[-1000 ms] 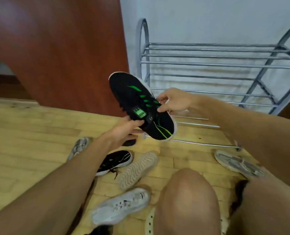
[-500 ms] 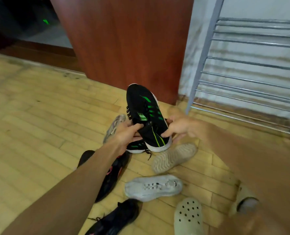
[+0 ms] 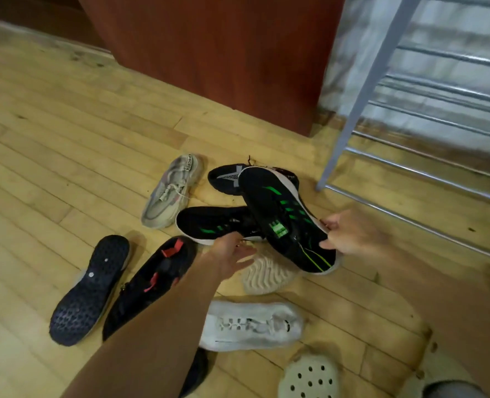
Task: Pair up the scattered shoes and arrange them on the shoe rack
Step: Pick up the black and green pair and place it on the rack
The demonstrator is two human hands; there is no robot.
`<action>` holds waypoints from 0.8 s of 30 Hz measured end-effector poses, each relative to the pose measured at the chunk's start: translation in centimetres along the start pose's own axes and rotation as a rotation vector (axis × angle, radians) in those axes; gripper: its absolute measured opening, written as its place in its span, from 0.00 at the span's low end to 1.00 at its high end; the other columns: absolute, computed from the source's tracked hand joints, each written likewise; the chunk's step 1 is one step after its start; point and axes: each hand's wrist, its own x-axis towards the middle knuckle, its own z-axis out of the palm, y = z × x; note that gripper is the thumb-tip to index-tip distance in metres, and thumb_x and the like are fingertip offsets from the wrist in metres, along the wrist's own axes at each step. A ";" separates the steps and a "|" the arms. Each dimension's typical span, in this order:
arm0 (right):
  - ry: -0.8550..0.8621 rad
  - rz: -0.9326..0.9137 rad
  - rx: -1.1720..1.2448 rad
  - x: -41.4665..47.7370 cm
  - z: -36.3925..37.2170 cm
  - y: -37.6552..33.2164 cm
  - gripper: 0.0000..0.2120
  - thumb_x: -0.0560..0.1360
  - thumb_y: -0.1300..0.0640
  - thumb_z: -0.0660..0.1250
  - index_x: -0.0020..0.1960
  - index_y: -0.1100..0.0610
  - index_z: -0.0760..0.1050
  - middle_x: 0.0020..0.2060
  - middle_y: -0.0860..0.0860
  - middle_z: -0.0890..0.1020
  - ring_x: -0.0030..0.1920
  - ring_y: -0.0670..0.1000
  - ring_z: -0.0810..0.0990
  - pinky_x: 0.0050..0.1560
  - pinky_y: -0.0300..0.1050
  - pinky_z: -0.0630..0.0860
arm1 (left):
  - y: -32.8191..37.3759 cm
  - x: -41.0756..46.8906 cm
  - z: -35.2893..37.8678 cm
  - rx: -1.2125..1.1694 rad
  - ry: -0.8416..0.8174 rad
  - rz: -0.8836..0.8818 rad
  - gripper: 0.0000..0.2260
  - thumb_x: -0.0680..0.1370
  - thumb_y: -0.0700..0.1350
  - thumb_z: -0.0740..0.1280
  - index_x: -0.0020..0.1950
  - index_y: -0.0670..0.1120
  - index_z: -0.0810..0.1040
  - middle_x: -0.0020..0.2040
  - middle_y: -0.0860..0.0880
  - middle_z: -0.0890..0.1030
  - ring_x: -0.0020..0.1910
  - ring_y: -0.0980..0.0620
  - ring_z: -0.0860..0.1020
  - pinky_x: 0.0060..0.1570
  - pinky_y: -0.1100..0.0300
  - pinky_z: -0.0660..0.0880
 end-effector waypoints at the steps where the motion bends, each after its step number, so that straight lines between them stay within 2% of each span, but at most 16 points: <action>1: -0.010 0.006 0.011 0.7 0.1 0.8 0.14 0.70 0.55 0.75 0.55 0.54 0.82 0.48 0.51 0.85 0.51 0.52 0.82 0.52 0.46 0.78 | 0.0 1.1 0.8 -0.051 0.011 -0.020 0.12 0.81 0.43 0.58 0.62 0.40 0.71 0.54 0.39 0.78 0.46 0.45 0.80 0.48 0.47 0.76; 3: -0.044 0.027 0.047 1.9 0.4 2.0 0.14 0.70 0.55 0.75 0.53 0.57 0.81 0.48 0.52 0.85 0.50 0.52 0.82 0.52 0.48 0.77 | 0.0 2.7 2.2 -0.124 0.049 -0.053 0.15 0.80 0.45 0.60 0.64 0.41 0.73 0.58 0.39 0.79 0.47 0.45 0.81 0.39 0.49 0.79; 5: -0.082 0.032 0.044 2.7 0.8 2.7 0.14 0.69 0.53 0.75 0.53 0.57 0.81 0.48 0.53 0.84 0.50 0.53 0.81 0.53 0.49 0.78 | -0.2 4.1 3.2 -0.183 0.095 -0.060 0.15 0.79 0.46 0.62 0.63 0.40 0.74 0.56 0.40 0.80 0.41 0.47 0.83 0.35 0.50 0.81; 7: -0.127 0.025 0.017 3.2 1.0 3.1 0.17 0.68 0.52 0.75 0.55 0.55 0.80 0.50 0.52 0.84 0.51 0.53 0.81 0.54 0.51 0.78 | -0.7 5.0 4.0 -0.182 0.126 -0.078 0.12 0.80 0.46 0.61 0.55 0.38 0.75 0.46 0.41 0.81 0.30 0.49 0.83 0.38 0.53 0.80; 9: -0.157 0.018 -0.023 3.3 1.2 3.2 0.21 0.68 0.50 0.75 0.59 0.55 0.77 0.52 0.52 0.82 0.52 0.53 0.81 0.51 0.49 0.78 | -1.2 5.4 4.5 -0.187 0.142 -0.089 0.10 0.80 0.46 0.61 0.46 0.40 0.74 0.39 0.44 0.78 0.29 0.51 0.79 0.37 0.59 0.78; 12: -0.227 0.038 -0.100 2.9 0.8 2.6 0.24 0.70 0.52 0.74 0.62 0.59 0.73 0.56 0.54 0.80 0.51 0.55 0.81 0.37 0.42 0.77 | -1.3 5.8 4.5 -0.203 0.188 -0.072 0.07 0.80 0.43 0.62 0.45 0.41 0.73 0.34 0.46 0.77 0.30 0.52 0.76 0.22 0.63 0.74; 13: -0.271 0.056 -0.091 2.8 0.6 2.3 0.23 0.71 0.54 0.74 0.62 0.61 0.73 0.56 0.56 0.80 0.51 0.56 0.82 0.36 0.44 0.79 | -1.3 5.8 4.3 -0.216 0.209 -0.063 0.07 0.80 0.42 0.62 0.44 0.41 0.72 0.30 0.45 0.79 0.27 0.52 0.77 0.19 0.63 0.74; 14: -0.315 0.076 -0.079 2.6 0.2 2.0 0.24 0.72 0.56 0.74 0.64 0.63 0.72 0.57 0.58 0.80 0.51 0.57 0.83 0.40 0.47 0.82 | -1.4 5.7 4.2 -0.222 0.222 -0.059 0.07 0.80 0.41 0.61 0.42 0.41 0.72 0.27 0.46 0.79 0.23 0.52 0.78 0.17 0.63 0.73; 15: -0.352 0.094 -0.088 2.4 -0.3 1.8 0.24 0.71 0.57 0.74 0.64 0.64 0.73 0.57 0.61 0.80 0.50 0.59 0.83 0.44 0.51 0.83 | -1.5 5.2 4.2 -0.220 0.229 -0.062 0.07 0.79 0.41 0.62 0.43 0.40 0.72 0.26 0.46 0.79 0.23 0.51 0.78 0.17 0.63 0.73; 17: -0.370 0.110 -0.173 1.5 -1.8 1.4 0.22 0.72 0.57 0.73 0.62 0.66 0.75 0.53 0.62 0.82 0.44 0.59 0.84 0.47 0.51 0.83 | -1.9 4.3 3.9 -0.178 0.236 -0.059 0.05 0.79 0.42 0.62 0.49 0.41 0.73 0.34 0.46 0.78 0.29 0.52 0.76 0.29 0.59 0.76; 18: -0.355 0.109 -0.233 0.9 -2.6 1.2 0.20 0.72 0.57 0.73 0.59 0.67 0.76 0.46 0.61 0.84 0.38 0.58 0.84 0.45 0.49 0.83 | -2.0 3.8 3.7 -0.151 0.251 -0.043 0.07 0.79 0.43 0.62 0.53 0.41 0.73 0.38 0.46 0.77 0.32 0.52 0.75 0.36 0.57 0.75; 20: -0.285 0.090 -0.338 -0.4 -4.4 1.0 0.15 0.72 0.56 0.73 0.51 0.67 0.79 0.30 0.57 0.83 0.28 0.54 0.80 0.41 0.48 0.82 | -2.0 2.9 3.6 -0.141 0.277 0.027 0.13 0.78 0.44 0.63 0.60 0.40 0.73 0.46 0.45 0.79 0.37 0.50 0.78 0.36 0.55 0.74; 21: -0.246 0.089 -0.360 -1.0 -5.2 1.1 0.12 0.72 0.56 0.73 0.47 0.66 0.79 0.29 0.56 0.81 0.27 0.53 0.79 0.39 0.47 0.82 | -1.9 2.7 3.5 -0.161 0.294 0.065 0.14 0.77 0.44 0.63 0.61 0.41 0.74 0.50 0.44 0.80 0.42 0.48 0.80 0.36 0.54 0.74; 22: -0.216 0.099 -0.362 -1.7 -5.9 1.4 0.11 0.72 0.57 0.73 0.45 0.65 0.78 0.31 0.57 0.81 0.27 0.53 0.79 0.37 0.46 0.81 | -1.8 2.2 3.5 -0.175 0.315 0.106 0.14 0.77 0.45 0.64 0.61 0.42 0.74 0.52 0.43 0.80 0.46 0.45 0.80 0.38 0.54 0.75; 24: -0.176 0.121 -0.368 -3.2 -6.9 2.1 0.11 0.73 0.58 0.73 0.45 0.65 0.76 0.34 0.59 0.82 0.28 0.54 0.81 0.39 0.47 0.81 | -1.2 0.9 3.5 -0.120 0.338 0.170 0.12 0.77 0.47 0.64 0.57 0.42 0.74 0.50 0.43 0.79 0.51 0.42 0.79 0.43 0.53 0.76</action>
